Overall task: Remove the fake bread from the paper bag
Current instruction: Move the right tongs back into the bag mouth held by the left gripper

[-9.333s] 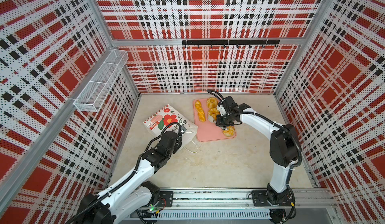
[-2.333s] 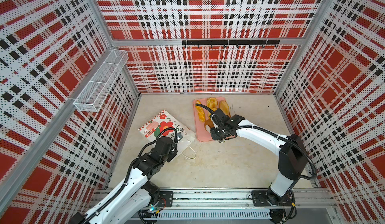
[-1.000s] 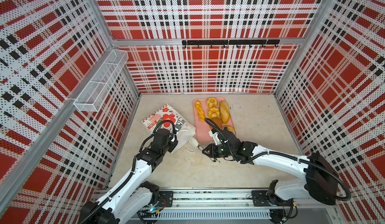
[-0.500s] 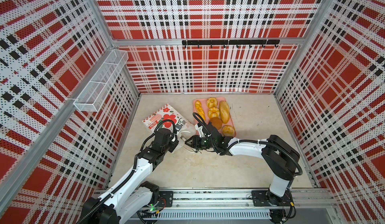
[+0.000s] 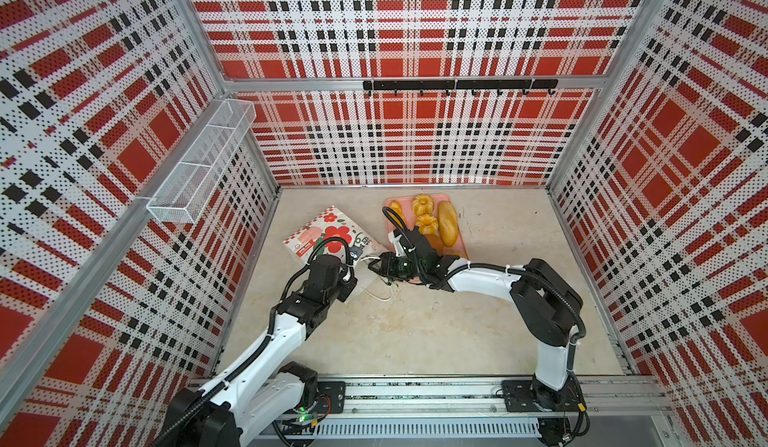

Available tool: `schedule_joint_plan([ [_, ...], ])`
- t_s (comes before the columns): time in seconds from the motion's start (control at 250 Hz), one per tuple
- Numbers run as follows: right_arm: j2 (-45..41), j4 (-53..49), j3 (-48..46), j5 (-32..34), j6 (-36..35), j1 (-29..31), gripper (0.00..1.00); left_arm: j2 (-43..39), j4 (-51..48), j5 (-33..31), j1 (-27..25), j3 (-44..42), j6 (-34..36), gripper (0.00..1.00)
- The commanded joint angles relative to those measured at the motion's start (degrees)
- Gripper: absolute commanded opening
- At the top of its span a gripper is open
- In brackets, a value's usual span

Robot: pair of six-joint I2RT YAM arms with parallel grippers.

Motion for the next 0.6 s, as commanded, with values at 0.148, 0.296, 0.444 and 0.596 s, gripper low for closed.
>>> schedule_joint_plan([
  [0.148, 3.9, -0.4, 5.1, 3.1, -4.9, -0.9, 0.49, 0.2, 0.6, 1.7, 0.3, 0.7, -1.2, 0.00],
  [0.296, 5.5, 8.3, 2.1, 4.9, -3.7, -0.6, 0.50, 1.2, 0.5, 1.4, 0.0, 2.0, -1.7, 0.00],
  [0.444, 7.8, 12.1, 2.4, 4.5, -4.0, -0.3, 0.50, 2.7, 0.5, 0.8, -0.2, 2.9, -1.4, 0.00],
  [0.596, 9.8, 11.4, 4.7, 4.8, -4.3, -0.3, 0.51, 2.8, 0.9, 0.7, -0.1, 2.4, -1.3, 0.00],
])
